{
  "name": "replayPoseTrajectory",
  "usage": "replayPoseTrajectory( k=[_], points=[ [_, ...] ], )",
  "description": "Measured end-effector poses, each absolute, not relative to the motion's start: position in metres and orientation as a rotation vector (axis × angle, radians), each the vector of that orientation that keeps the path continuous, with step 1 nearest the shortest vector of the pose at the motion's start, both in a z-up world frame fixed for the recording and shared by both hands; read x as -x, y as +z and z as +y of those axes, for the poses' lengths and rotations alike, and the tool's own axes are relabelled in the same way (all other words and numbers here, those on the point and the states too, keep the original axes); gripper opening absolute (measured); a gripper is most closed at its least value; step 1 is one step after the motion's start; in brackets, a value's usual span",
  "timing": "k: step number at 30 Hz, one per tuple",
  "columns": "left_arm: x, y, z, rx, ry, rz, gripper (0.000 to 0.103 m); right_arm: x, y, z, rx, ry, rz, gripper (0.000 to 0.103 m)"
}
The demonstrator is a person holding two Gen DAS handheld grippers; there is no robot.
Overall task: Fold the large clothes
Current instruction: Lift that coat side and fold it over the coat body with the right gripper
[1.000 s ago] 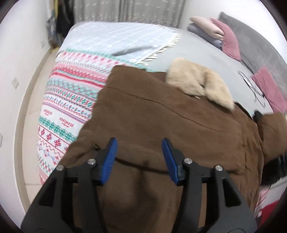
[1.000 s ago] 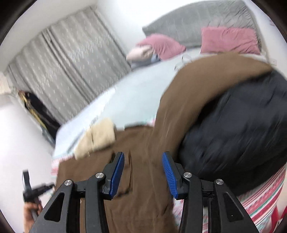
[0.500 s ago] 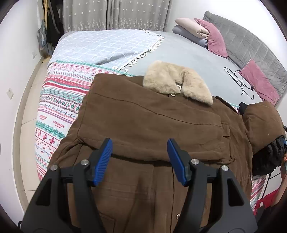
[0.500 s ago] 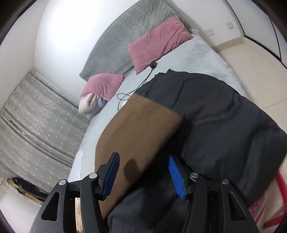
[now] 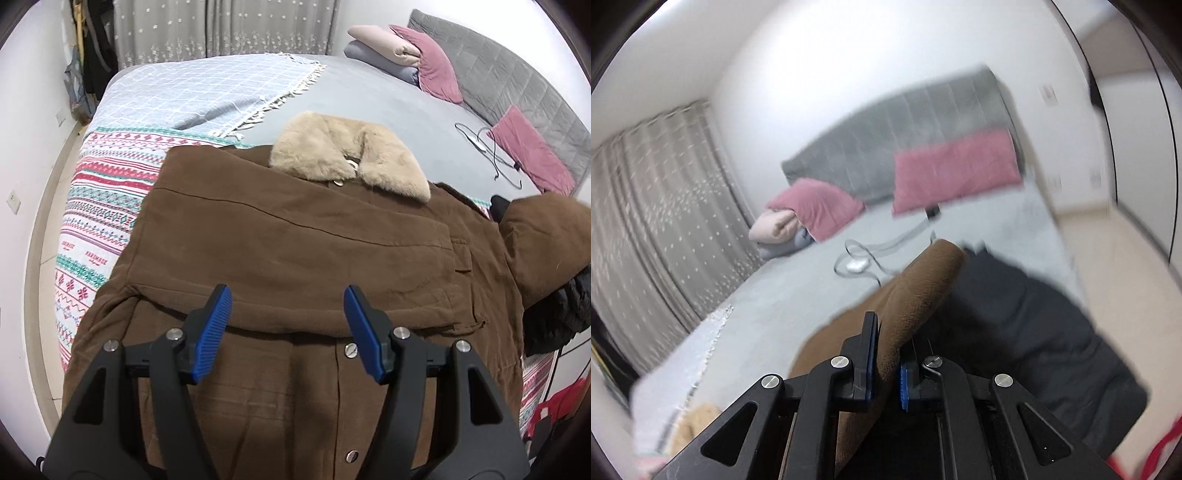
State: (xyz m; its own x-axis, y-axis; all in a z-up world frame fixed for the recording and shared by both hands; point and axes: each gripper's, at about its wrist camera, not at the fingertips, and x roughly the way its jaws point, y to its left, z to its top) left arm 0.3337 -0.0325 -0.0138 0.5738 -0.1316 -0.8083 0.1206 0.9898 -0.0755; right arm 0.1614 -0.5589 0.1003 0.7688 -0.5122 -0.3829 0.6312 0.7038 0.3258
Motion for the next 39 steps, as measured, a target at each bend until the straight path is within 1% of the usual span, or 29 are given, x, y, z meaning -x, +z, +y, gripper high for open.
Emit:
replayPoseTrajectory(
  k=[5, 9, 23, 30, 39],
  points=[
    [-0.331, -0.015, -0.036, -0.001, -0.158, 0.954, 0.064, -0.172, 0.129, -0.505, -0.225, -0.683, 0.274, 0.009],
    [-0.332, -0.012, -0.028, 0.021, -0.149, 0.952, 0.064, -0.184, 0.140, -0.469, -0.103, -0.684, 0.273, 0.009],
    [-0.347, 0.004, 0.040, 0.175, -0.098, 0.949, 0.064, -0.220, 0.162, -0.327, 0.159, -0.579, 0.231, 0.008],
    [-0.350, 0.007, 0.062, 0.251, -0.091, 0.955, 0.064, -0.247, 0.155, -0.266, 0.217, -0.492, 0.246, 0.008],
    [-0.355, 0.004, 0.077, 0.309, -0.095, 0.987, 0.064, -0.275, 0.120, -0.209, 0.231, -0.369, 0.308, 0.008]
  ],
)
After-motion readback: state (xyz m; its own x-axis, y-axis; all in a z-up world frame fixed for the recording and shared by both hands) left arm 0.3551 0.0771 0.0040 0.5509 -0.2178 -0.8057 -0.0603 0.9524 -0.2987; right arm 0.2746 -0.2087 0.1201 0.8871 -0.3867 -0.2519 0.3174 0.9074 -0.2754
